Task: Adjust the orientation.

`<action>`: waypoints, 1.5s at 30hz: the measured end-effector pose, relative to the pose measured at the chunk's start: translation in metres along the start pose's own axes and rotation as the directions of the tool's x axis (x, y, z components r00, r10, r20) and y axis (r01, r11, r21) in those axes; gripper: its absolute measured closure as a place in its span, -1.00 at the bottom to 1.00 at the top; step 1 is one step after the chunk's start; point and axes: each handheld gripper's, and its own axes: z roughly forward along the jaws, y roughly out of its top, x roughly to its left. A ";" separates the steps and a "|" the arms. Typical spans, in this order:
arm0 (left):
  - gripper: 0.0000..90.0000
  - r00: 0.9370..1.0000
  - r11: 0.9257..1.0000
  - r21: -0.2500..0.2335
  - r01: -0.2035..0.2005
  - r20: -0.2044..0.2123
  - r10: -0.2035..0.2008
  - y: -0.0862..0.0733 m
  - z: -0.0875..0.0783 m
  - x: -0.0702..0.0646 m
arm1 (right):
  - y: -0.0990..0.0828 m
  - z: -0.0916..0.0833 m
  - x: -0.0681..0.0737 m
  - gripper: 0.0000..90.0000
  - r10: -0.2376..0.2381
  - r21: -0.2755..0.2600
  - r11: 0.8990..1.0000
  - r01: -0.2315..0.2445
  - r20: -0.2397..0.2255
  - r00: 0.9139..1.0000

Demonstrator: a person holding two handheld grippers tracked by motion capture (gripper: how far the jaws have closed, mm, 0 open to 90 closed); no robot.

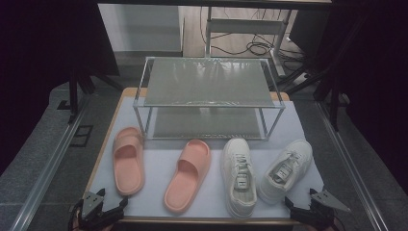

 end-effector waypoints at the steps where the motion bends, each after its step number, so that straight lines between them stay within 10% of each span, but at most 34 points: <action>1: -0.70 1.000 1.000 0.002 -0.002 -0.001 0.002 0.000 0.000 0.000 | 0.000 0.000 0.000 -1.00 0.000 -0.002 1.000 0.000 0.000 1.000; 24: -0.70 1.000 0.999 0.032 -0.019 -0.009 0.019 0.004 -0.002 0.002 | -0.001 0.000 0.000 -1.00 -0.002 -0.007 1.000 0.002 0.000 1.000; 45: -0.51 0.998 0.999 0.051 -0.012 0.056 0.010 0.073 0.007 0.008 | -0.001 0.000 0.000 -1.00 0.002 -0.006 1.000 -0.002 0.003 1.000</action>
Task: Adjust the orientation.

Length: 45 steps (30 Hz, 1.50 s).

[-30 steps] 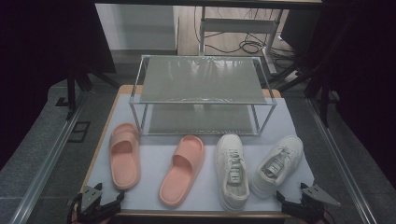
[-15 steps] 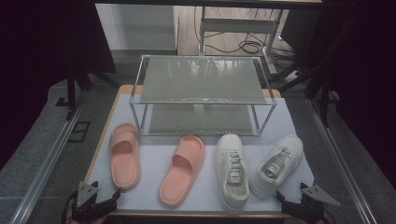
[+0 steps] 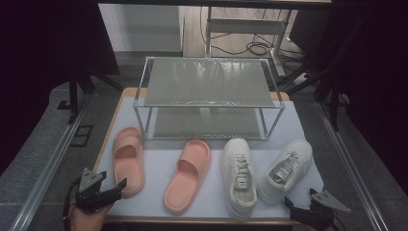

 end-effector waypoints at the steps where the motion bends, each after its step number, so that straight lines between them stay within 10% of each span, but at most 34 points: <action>1: -0.51 1.000 1.000 0.005 0.000 0.003 0.000 0.003 0.004 0.000 | 0.000 0.000 0.000 -1.00 0.000 -0.001 1.000 0.000 0.000 1.000; 12: -0.31 1.000 1.000 0.016 -0.025 0.008 0.025 0.026 0.034 -0.005 | 0.000 0.000 0.000 -1.00 0.000 -0.002 1.000 0.000 -0.002 1.000; 34: 0.32 0.989 0.993 0.098 -0.068 -0.124 0.080 0.065 0.090 -0.021 | 0.000 0.000 0.000 -1.00 -0.001 -0.001 1.000 0.001 -0.003 1.000; 45: 0.77 0.992 0.995 0.102 0.000 -0.128 0.013 0.069 0.092 -0.014 | 0.000 0.000 0.000 -1.00 -0.002 0.001 1.000 0.002 -0.003 1.000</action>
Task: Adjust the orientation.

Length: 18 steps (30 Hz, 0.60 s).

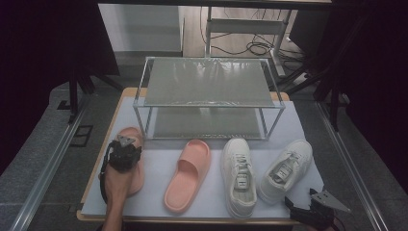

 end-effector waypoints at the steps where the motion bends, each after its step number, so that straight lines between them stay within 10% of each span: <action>1: 0.80 1.000 1.000 0.002 0.007 -0.008 -0.007 -0.001 -0.001 0.001 | 0.000 0.000 0.000 -1.00 0.000 0.000 1.000 0.000 0.000 1.000; 18: 0.90 0.999 0.998 -0.050 0.036 0.018 -0.035 -0.040 -0.049 0.007 | 0.000 0.000 0.000 -1.00 0.003 -0.002 1.000 -0.003 0.000 1.000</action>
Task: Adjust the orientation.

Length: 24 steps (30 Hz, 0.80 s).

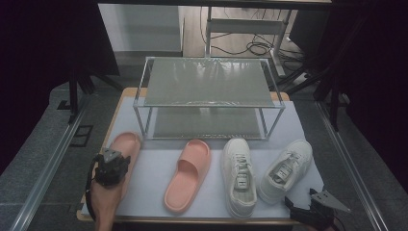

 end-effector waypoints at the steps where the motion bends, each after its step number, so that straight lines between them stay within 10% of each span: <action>1: 0.90 1.000 1.000 0.000 0.000 0.000 0.000 0.000 0.000 0.000 | 0.000 0.000 0.000 -1.00 -0.001 0.002 1.000 0.001 0.001 1.000; 12: 0.89 0.993 0.998 -0.040 -0.055 0.104 0.059 -0.003 -0.025 -0.032 | 0.000 0.000 0.000 -1.00 0.000 0.003 1.000 0.000 0.001 1.000; 24: 0.89 0.986 0.993 -0.063 -0.100 0.128 0.108 0.029 -0.005 -0.059 | 0.000 0.000 0.000 -1.00 0.000 0.001 1.000 0.000 -0.001 1.000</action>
